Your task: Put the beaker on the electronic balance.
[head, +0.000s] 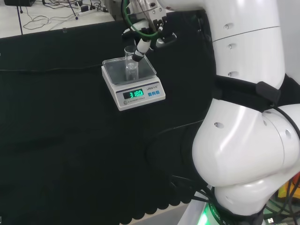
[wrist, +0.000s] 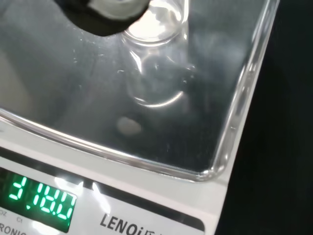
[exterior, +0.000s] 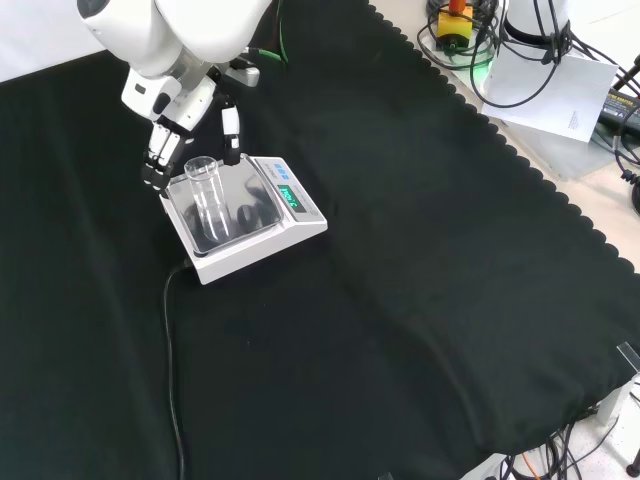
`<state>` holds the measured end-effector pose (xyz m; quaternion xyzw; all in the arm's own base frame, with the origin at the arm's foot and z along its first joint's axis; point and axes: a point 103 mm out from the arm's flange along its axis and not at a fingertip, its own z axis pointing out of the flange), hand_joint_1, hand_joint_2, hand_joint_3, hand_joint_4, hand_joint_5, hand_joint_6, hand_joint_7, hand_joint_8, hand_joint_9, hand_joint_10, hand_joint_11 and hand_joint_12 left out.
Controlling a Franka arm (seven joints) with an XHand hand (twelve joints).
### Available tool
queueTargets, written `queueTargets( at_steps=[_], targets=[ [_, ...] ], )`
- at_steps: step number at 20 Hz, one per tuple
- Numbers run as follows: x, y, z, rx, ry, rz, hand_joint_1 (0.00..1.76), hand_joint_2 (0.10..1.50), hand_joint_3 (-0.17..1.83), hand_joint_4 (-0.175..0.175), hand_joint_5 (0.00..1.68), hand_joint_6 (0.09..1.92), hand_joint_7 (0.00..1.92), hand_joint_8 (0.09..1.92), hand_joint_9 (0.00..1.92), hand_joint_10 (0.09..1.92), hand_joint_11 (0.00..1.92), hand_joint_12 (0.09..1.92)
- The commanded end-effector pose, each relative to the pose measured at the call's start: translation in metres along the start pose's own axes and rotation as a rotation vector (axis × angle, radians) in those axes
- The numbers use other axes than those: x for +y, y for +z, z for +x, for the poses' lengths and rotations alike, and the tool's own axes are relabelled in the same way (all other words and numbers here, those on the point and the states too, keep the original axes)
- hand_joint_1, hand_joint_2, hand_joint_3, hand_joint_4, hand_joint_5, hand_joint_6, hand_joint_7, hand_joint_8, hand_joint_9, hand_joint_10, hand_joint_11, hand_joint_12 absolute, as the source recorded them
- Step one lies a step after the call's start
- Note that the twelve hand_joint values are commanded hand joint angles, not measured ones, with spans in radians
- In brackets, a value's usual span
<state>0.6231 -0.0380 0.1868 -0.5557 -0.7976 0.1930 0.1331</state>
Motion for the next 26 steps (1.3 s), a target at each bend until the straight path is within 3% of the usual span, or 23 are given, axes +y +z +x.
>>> queueTargets(
  at_steps=[1,3,4,6,10,14,19,26],
  targets=[
    [-0.02,-0.019,-0.005,-0.037,0.047,0.084,0.77,0.8,-0.14,0.059,0.1,0.09,0.0,0.09,0.01,0.09,0.26,1.28],
    [-0.033,-0.028,-0.006,-0.078,0.058,0.062,0.75,0.79,-0.12,0.052,0.04,0.09,0.0,0.09,0.0,0.09,0.06,0.56],
    [-0.04,-0.034,-0.008,-0.082,0.059,0.046,0.74,0.79,-0.11,0.05,0.02,0.09,0.0,0.09,0.0,0.09,0.03,0.3],
    [-0.06,-0.048,-0.013,-0.078,0.058,0.025,0.72,0.79,-0.1,0.046,0.0,0.09,0.0,0.09,0.0,0.09,0.01,0.09],
    [-0.11,-0.081,-0.022,-0.124,0.078,-0.037,0.7,0.8,-0.09,0.038,0.01,0.09,0.0,0.09,0.0,0.09,0.0,0.09],
    [-0.166,-0.094,-0.037,-0.116,0.107,-0.06,0.69,0.81,-0.08,0.034,0.03,0.09,0.0,0.09,0.0,0.09,0.0,0.09],
    [-0.241,-0.078,-0.062,-0.124,0.181,-0.073,0.66,0.83,-0.07,0.028,0.07,0.09,0.0,0.09,0.0,0.09,0.0,0.09],
    [-0.34,-0.025,-0.11,-0.025,0.318,-0.136,0.64,0.87,-0.05,0.018,0.11,0.09,0.0,0.09,0.01,0.09,0.0,0.09]
  ],
)
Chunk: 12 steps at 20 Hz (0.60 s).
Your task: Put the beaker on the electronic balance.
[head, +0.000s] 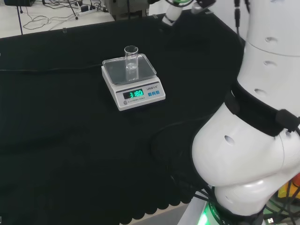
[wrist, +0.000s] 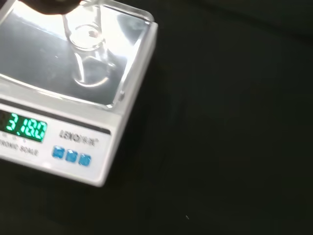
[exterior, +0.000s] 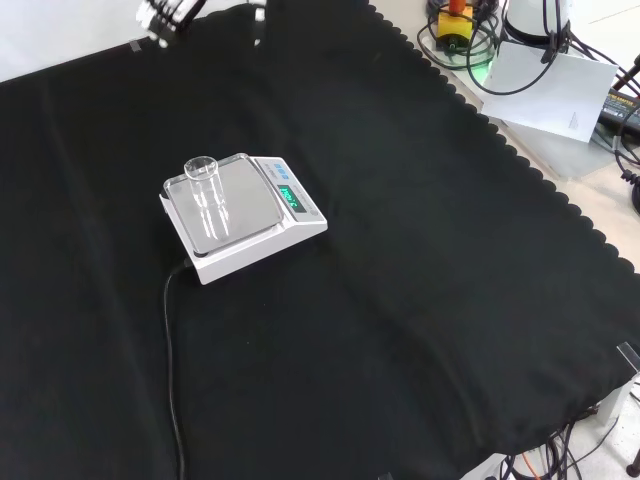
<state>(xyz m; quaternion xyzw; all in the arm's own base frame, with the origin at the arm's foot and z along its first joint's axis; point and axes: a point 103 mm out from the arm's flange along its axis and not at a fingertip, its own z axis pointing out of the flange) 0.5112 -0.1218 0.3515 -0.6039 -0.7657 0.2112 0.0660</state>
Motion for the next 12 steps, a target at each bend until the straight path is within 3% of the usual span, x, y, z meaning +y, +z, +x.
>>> queueTargets(
  at_steps=[1,5,9,12],
  targets=[
    [-0.149,0.069,-0.091,0.092,0.198,-0.091,0.64,0.87,-0.05,0.015,0.12,0.09,0.0,0.09,0.03,0.09,0.0,0.09],
    [-0.19,0.103,-0.123,0.155,0.284,-0.153,0.64,0.89,-0.04,0.01,0.14,0.09,0.03,0.09,0.07,0.09,0.01,0.09],
    [-0.232,0.145,-0.164,0.204,0.377,-0.165,0.64,0.9,-0.04,0.006,0.16,0.09,0.05,0.09,0.09,0.09,0.03,0.09],
    [-0.246,0.153,-0.182,0.218,0.392,-0.182,0.64,0.9,-0.03,0.003,0.17,0.09,0.06,0.09,0.11,0.09,0.03,0.09]
  ],
)
